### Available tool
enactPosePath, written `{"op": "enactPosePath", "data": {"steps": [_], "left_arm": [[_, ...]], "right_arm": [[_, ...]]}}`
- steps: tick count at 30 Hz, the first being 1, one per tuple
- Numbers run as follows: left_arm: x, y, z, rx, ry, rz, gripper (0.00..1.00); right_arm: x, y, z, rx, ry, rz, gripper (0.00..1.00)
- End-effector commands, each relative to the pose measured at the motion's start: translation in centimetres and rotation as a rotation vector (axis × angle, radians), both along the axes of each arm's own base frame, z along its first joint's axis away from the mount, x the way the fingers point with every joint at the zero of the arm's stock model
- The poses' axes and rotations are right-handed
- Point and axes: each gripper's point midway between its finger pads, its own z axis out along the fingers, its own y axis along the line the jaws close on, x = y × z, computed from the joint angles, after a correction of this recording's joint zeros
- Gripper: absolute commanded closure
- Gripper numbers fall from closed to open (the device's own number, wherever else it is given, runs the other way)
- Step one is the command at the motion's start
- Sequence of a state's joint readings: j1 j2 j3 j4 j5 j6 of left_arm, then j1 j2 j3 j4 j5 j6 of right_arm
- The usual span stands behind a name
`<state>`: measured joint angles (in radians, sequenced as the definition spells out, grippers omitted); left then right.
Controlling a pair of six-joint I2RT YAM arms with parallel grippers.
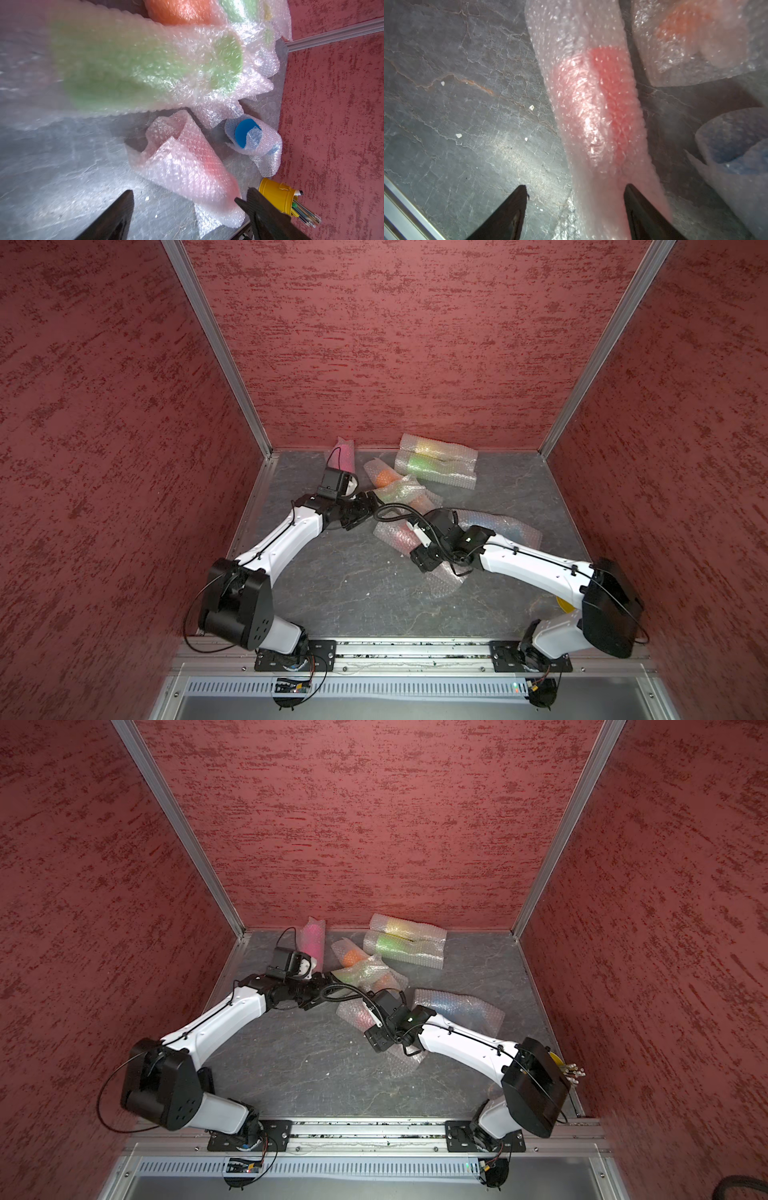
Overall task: Unpack wine glasses from bubble wrap
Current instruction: Place the bubble wrap at the center of the board.
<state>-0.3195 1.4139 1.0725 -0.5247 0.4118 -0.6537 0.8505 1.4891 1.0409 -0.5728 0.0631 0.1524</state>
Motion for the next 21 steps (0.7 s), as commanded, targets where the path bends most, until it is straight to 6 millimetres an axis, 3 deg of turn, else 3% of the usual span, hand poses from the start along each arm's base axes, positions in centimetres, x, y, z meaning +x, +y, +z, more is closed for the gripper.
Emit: {"op": "enactPosePath", "data": {"steps": [1, 7, 13, 17, 21], "left_arm": [[-2.9, 0.2, 0.8, 0.027, -0.023, -0.048, 0.13], [-7.8, -0.5, 1.2, 0.063, -0.066, -0.121, 0.13], [-10.4, -0.2, 2.0, 0.056, -0.082, -0.148, 0.12], [-11.0, 1.1, 3.0, 0.069, -0.115, -0.122, 0.12], [-11.2, 2.3, 3.6, 0.049, -0.118, -0.098, 0.11]], "right_arm": [[2.4, -0.9, -0.2, -0.06, -0.06, -0.085, 0.13], [3.6, -1.5, -4.0, -0.231, -0.061, -0.046, 0.08], [3.3, 0.7, -5.6, -0.163, 0.009, -0.007, 0.22], [1.8, 4.4, -4.1, 0.074, 0.131, -0.001, 0.33], [1.2, 5.7, -2.5, 0.289, 0.225, -0.094, 0.4]]}}
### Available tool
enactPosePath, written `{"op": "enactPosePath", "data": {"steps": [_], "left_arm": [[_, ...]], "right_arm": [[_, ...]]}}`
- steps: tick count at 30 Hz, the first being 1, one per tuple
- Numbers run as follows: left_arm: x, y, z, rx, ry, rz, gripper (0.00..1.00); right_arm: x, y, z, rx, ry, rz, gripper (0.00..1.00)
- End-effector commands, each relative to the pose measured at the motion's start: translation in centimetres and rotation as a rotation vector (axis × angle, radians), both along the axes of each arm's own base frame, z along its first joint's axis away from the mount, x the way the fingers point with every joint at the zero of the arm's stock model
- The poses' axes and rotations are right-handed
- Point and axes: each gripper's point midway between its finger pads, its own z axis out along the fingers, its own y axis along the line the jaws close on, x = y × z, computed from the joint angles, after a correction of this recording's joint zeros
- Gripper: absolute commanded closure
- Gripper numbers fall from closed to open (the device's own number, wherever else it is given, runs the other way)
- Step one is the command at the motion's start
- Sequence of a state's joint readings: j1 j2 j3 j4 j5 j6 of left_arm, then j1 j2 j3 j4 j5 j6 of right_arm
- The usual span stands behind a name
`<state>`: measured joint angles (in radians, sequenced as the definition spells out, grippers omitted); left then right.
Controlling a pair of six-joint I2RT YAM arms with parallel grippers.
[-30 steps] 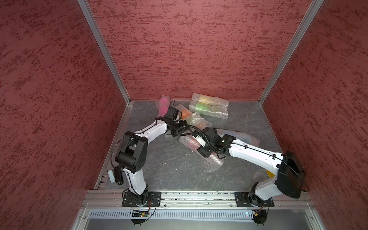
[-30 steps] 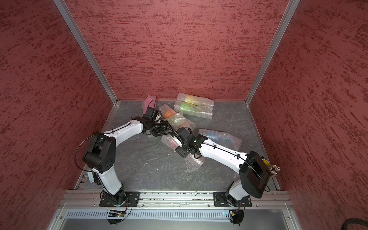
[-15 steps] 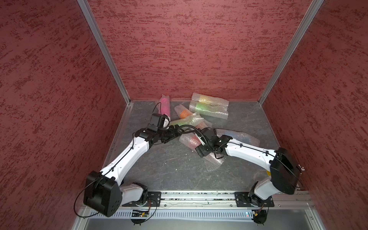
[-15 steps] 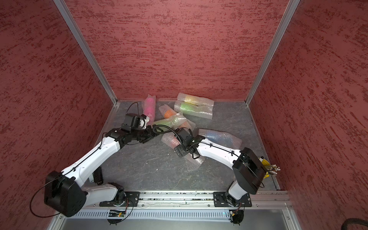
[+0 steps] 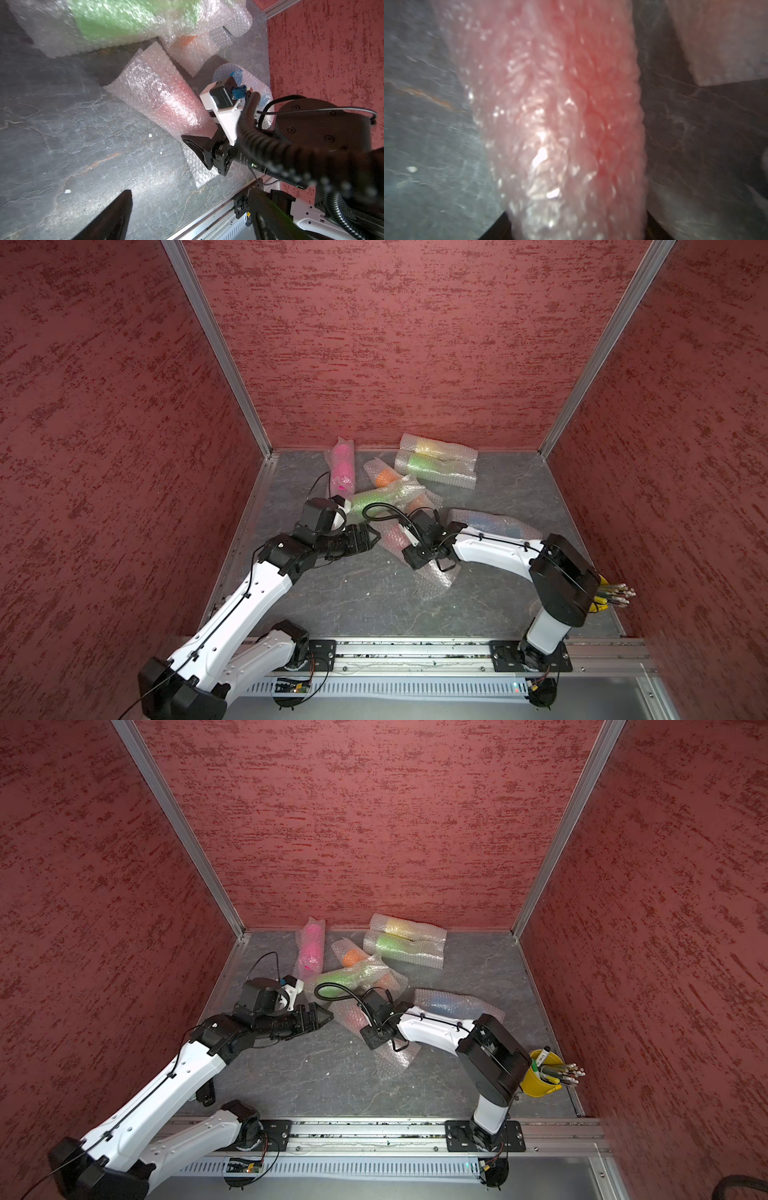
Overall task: Unpack wine glasses from bubble wrap
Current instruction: Place the bubble wrap at the center of the board.
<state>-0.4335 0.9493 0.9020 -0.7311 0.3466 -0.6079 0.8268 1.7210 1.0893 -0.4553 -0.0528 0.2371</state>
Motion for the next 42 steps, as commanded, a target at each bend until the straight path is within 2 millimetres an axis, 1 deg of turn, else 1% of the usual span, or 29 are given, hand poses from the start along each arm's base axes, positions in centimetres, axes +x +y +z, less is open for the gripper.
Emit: {"op": "enactPosePath", "data": {"steps": [1, 3, 7, 10, 12, 13, 14, 15, 17, 18, 20, 23, 26, 28, 29, 30, 31, 33, 35, 36, 39, 42], "left_arm": [[-0.5, 1.2, -0.3, 0.012, 0.011, 0.008, 0.11], [-0.6, 1.5, -0.4, 0.003, 0.015, 0.014, 0.11], [-0.5, 1.8, -0.7, -0.017, 0.026, 0.016, 0.11], [-0.4, 1.8, -0.7, -0.036, 0.028, 0.012, 0.11], [-0.4, 1.8, -0.7, -0.047, 0.03, 0.008, 0.11], [-0.4, 1.6, -0.8, -0.056, 0.032, 0.001, 0.11], [-0.4, 1.5, -1.0, -0.064, 0.037, -0.002, 0.11], [-0.4, 1.3, -1.0, -0.078, 0.04, -0.006, 0.11], [-0.4, 1.1, -1.0, -0.098, 0.046, -0.008, 0.11], [-0.6, 1.0, -1.0, -0.106, 0.048, -0.01, 0.11], [-0.8, 1.1, -0.9, -0.113, 0.043, -0.008, 0.11], [-1.2, 1.2, -1.4, -0.111, 0.052, -0.008, 0.11], [-1.5, 0.8, -2.6, -0.135, 0.095, -0.004, 0.11], [-1.8, 0.5, -3.5, -0.154, 0.123, -0.006, 0.11], [-1.9, 0.4, -3.8, -0.152, 0.132, -0.007, 0.11], [-2.1, 0.3, -4.1, -0.142, 0.137, -0.008, 0.11], [-2.2, 0.2, -4.4, -0.131, 0.14, -0.01, 0.11], [-2.4, 0.3, -4.7, -0.108, 0.144, -0.002, 0.11], [-2.4, 0.8, -4.6, -0.089, 0.132, 0.021, 0.11], [-2.3, 1.2, -4.4, -0.073, 0.117, 0.037, 0.11], [-2.3, 2.3, -4.1, -0.035, 0.08, 0.079, 0.11], [-2.2, 2.8, -4.0, -0.018, 0.066, 0.097, 0.11]], "right_arm": [[-0.5, 2.6, 3.2, 0.295, 0.105, -0.096, 0.42], [-1.0, 3.0, 3.8, 0.421, 0.162, -0.154, 0.44], [-2.9, 4.1, 4.9, 0.733, 0.327, -0.245, 0.44], [-4.0, 4.3, 7.6, 1.038, 0.416, -0.276, 0.45], [-4.1, 4.1, 8.0, 1.124, 0.46, -0.307, 0.45], [-4.0, 4.0, 7.7, 1.129, 0.471, -0.328, 0.44], [-3.9, 3.9, 6.9, 1.103, 0.479, -0.351, 0.41], [-3.5, 3.7, 5.6, 1.034, 0.465, -0.375, 0.37], [-2.3, 2.1, 2.6, 0.831, 0.372, -0.445, 0.3], [-1.9, 1.2, 1.8, 0.746, 0.319, -0.456, 0.28], [-1.7, -0.1, 1.5, 0.674, 0.262, -0.439, 0.25], [-1.0, -2.8, 0.7, 0.572, 0.2, -0.461, 0.24], [-0.2, -6.1, -0.9, 0.425, 0.145, -0.487, 0.24], [0.0, -7.6, -1.9, 0.33, 0.122, -0.478, 0.26], [0.1, -7.9, -1.9, 0.297, 0.11, -0.467, 0.27], [0.3, -7.8, -1.4, 0.289, 0.092, -0.438, 0.27], [0.1, -7.1, -0.6, 0.316, 0.094, -0.394, 0.28], [0.0, -5.8, 2.6, 0.388, 0.052, -0.331, 0.31], [-0.3, -4.3, 5.6, 0.423, 0.002, -0.267, 0.36], [-0.5, -3.6, 6.5, 0.439, -0.005, -0.248, 0.4], [-1.6, -1.2, 8.3, 0.502, 0.027, -0.191, 0.51], [-2.6, 1.5, 9.2, 0.532, 0.056, -0.126, 0.63]]}}
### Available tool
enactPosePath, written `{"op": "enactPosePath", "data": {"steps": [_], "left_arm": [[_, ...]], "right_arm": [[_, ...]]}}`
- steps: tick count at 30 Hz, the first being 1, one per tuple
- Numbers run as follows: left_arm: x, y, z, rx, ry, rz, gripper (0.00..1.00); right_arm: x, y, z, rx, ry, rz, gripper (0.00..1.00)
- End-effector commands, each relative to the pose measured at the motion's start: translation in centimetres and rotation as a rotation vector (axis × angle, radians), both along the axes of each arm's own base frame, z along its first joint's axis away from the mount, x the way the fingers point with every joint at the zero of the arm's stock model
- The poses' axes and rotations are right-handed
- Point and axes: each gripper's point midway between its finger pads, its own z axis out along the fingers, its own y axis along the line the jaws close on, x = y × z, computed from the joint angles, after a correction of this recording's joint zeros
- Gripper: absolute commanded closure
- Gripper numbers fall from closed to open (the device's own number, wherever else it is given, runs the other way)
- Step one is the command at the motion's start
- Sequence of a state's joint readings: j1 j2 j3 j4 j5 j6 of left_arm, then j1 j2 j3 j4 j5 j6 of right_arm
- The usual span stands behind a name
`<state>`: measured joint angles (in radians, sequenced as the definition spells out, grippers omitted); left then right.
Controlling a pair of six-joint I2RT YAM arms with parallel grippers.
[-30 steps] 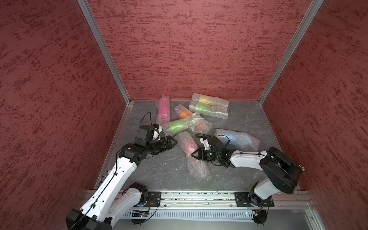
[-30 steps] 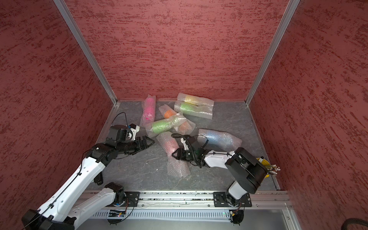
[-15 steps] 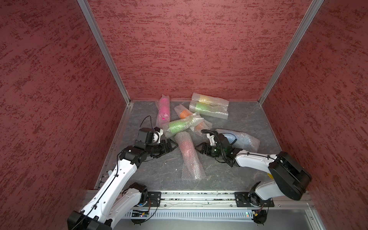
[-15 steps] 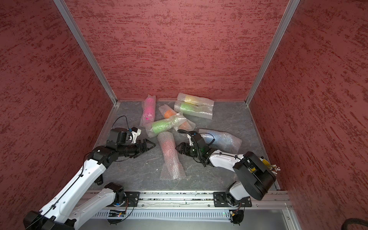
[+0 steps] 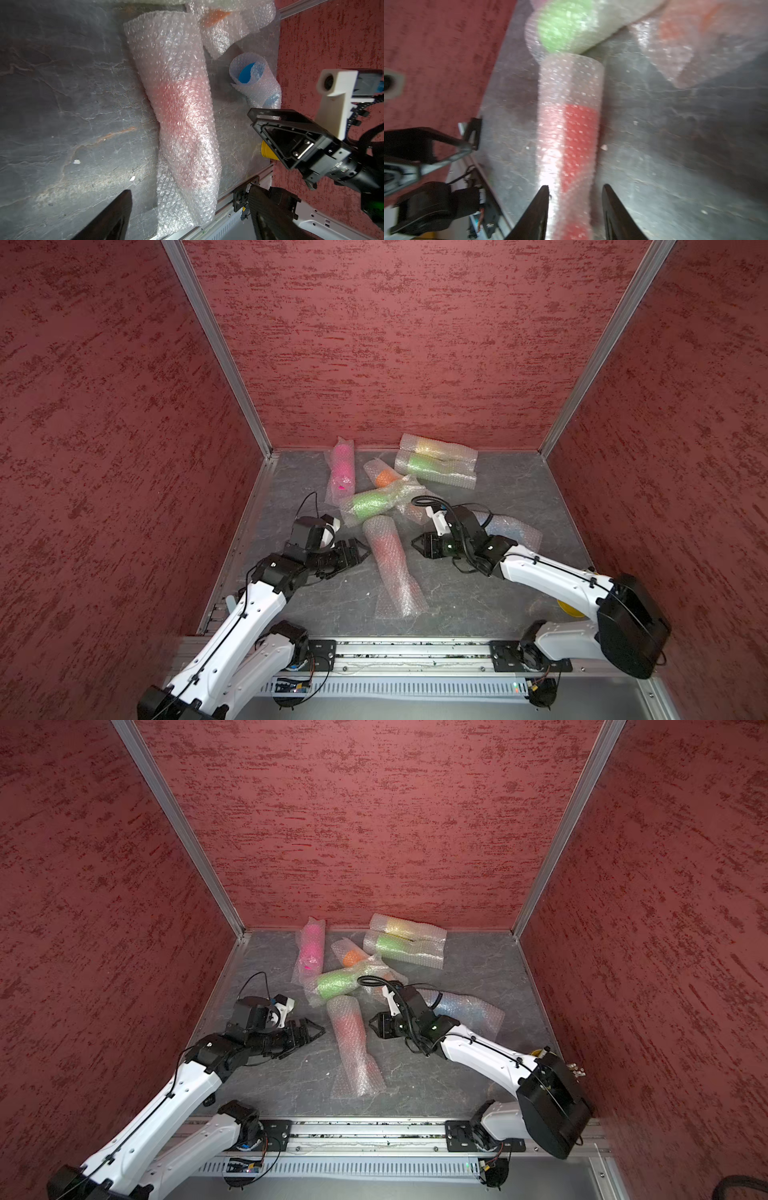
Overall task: Unpack wine glasses from bubble wrap
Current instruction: Place the bubble wrap at the center of the board, then unwrap the bubble wrap.
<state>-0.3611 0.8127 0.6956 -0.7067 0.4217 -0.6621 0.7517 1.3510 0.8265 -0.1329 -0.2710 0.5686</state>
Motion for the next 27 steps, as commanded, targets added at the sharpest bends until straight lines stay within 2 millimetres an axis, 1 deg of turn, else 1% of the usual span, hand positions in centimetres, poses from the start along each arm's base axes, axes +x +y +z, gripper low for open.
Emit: {"op": "enactPosePath", "data": {"steps": [1, 3, 4, 6, 8, 9, 11, 14, 15, 18, 20, 24, 27], "left_arm": [[0.4, 0.9, 0.4, 0.045, -0.025, 0.041, 0.11], [0.5, 0.9, 0.2, 0.049, -0.017, 0.042, 0.11], [0.5, 1.0, 0.1, 0.051, -0.015, 0.045, 0.11], [0.5, 1.1, 0.1, 0.053, -0.017, 0.053, 0.11], [0.5, 1.4, 0.3, 0.055, -0.024, 0.063, 0.11], [0.5, 1.5, 0.4, 0.057, -0.025, 0.068, 0.11], [0.5, 1.9, 0.5, 0.063, -0.031, 0.081, 0.11], [0.6, 2.2, 0.6, 0.061, -0.034, 0.091, 0.1], [0.6, 2.2, 0.6, 0.059, -0.035, 0.092, 0.1], [0.7, 2.1, 0.3, 0.056, -0.025, 0.088, 0.1], [0.8, 2.0, 0.0, 0.052, -0.017, 0.087, 0.1], [0.8, 1.8, -0.7, 0.044, -0.001, 0.082, 0.1], [0.9, 1.4, -1.3, 0.031, 0.016, 0.078, 0.11]], "right_arm": [[-1.6, 2.5, 0.0, 0.005, 0.033, 0.089, 0.64], [-2.3, 4.1, -0.1, 0.005, 0.044, 0.135, 0.68], [-2.4, 4.6, -0.9, -0.007, 0.062, 0.15, 0.69], [-2.9, 5.4, -1.8, -0.023, 0.084, 0.177, 0.69], [-3.6, 5.9, -2.3, -0.035, 0.092, 0.209, 0.69], [-4.0, 6.2, -2.3, -0.038, 0.093, 0.226, 0.69], [-4.5, 6.4, -3.0, -0.071, 0.098, 0.24, 0.63], [-4.2, 5.7, -4.5, -0.173, 0.088, 0.217, 0.56], [-4.0, 5.3, -5.1, -0.207, 0.084, 0.208, 0.55], [-3.3, 3.9, -7.0, -0.314, 0.075, 0.175, 0.56], [-2.8, 3.1, -7.8, -0.364, 0.057, 0.148, 0.59], [-1.9, 2.1, -8.3, -0.389, 0.028, 0.108, 0.63], [-1.1, 1.3, -7.8, -0.367, 0.006, 0.069, 0.66]]}}
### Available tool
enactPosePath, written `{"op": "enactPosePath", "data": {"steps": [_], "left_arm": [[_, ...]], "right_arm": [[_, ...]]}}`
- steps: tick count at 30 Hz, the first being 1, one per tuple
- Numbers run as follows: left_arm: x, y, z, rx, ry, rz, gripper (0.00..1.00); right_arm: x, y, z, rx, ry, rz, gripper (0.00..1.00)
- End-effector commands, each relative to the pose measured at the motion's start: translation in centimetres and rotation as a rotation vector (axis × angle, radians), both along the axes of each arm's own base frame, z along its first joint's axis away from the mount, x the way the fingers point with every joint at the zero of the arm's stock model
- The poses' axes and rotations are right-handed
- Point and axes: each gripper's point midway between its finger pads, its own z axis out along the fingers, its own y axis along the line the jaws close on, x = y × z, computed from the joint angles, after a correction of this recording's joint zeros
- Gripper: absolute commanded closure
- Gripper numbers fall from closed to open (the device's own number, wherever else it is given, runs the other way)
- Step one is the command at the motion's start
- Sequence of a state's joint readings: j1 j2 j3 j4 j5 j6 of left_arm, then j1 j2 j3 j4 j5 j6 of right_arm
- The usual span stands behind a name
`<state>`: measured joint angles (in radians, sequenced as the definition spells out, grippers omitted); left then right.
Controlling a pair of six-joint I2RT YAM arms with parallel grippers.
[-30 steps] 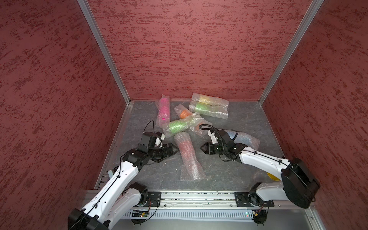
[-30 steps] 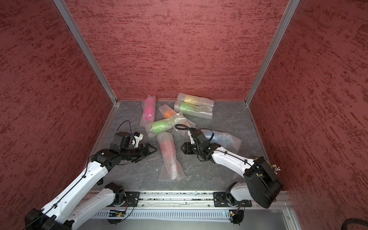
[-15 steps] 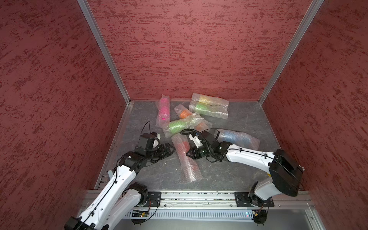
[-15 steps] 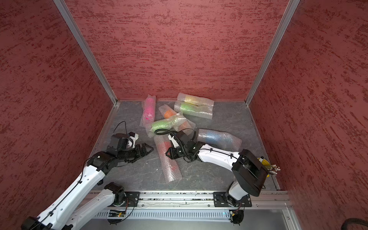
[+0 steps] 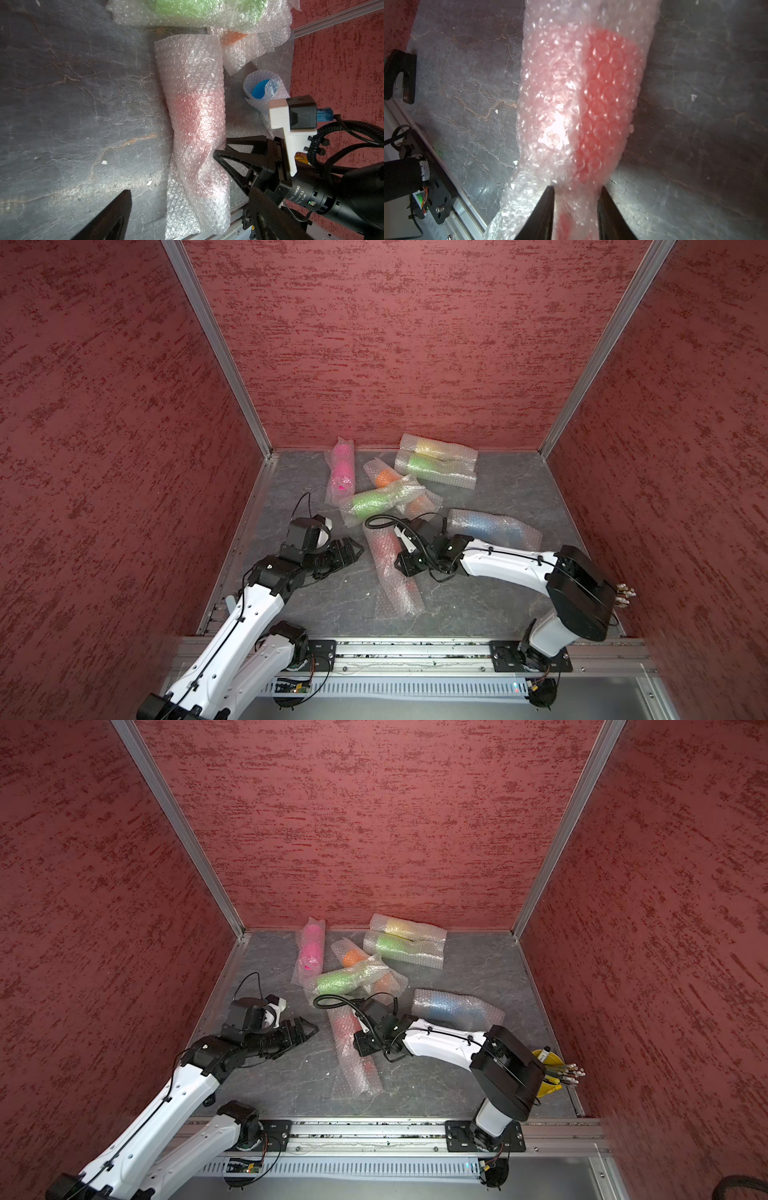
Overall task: Unpack wine glasses from bubble wrap
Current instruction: Unwrap the bubble wrap.
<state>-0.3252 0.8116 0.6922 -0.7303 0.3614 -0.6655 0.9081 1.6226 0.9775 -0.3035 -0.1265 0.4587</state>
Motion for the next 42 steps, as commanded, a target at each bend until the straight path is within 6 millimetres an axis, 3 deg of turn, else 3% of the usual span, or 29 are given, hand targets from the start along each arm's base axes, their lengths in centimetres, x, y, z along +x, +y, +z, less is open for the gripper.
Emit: {"op": "enactPosePath", "data": {"steps": [1, 4, 15, 18, 24, 29, 32, 36, 39, 42], "left_arm": [[0.2, -0.4, -0.8, -0.025, 0.013, -0.002, 0.11], [0.2, -1.1, -2.0, -0.04, 0.044, -0.01, 0.11], [0.4, -4.5, -5.9, 0.017, 0.112, -0.088, 0.11], [0.9, -5.1, -6.6, 0.018, 0.124, -0.096, 0.11], [1.9, -7.3, -6.9, 0.02, 0.121, -0.162, 0.12], [2.0, -10.1, -8.0, 0.022, 0.149, -0.247, 0.14], [2.2, -11.7, -7.5, 0.01, 0.133, -0.29, 0.15], [2.7, -13.7, -5.9, -0.002, 0.082, -0.348, 0.15], [2.7, -15.1, -5.1, -0.013, 0.066, -0.396, 0.15], [2.3, -16.1, -4.6, -0.036, 0.051, -0.434, 0.16]], "right_arm": [[1.2, -2.0, 0.0, -0.016, -0.063, -0.057, 0.66], [1.8, -3.0, 0.0, 0.046, -0.045, -0.095, 0.66], [2.1, -7.2, -2.8, 0.162, 0.038, -0.223, 0.69], [1.2, -6.5, -3.5, 0.223, 0.089, -0.207, 0.69], [-1.0, -4.2, -2.9, 0.458, 0.196, -0.175, 0.66], [-2.2, -3.3, -3.0, 0.477, 0.226, -0.155, 0.65], [-2.2, -3.7, -2.7, 0.471, 0.212, -0.17, 0.62], [-2.2, -5.0, -2.7, 0.432, 0.179, -0.21, 0.48], [-0.7, -7.8, -1.6, 0.343, 0.07, -0.335, 0.4], [0.4, -10.3, 0.2, 0.294, -0.044, -0.425, 0.38]]}}
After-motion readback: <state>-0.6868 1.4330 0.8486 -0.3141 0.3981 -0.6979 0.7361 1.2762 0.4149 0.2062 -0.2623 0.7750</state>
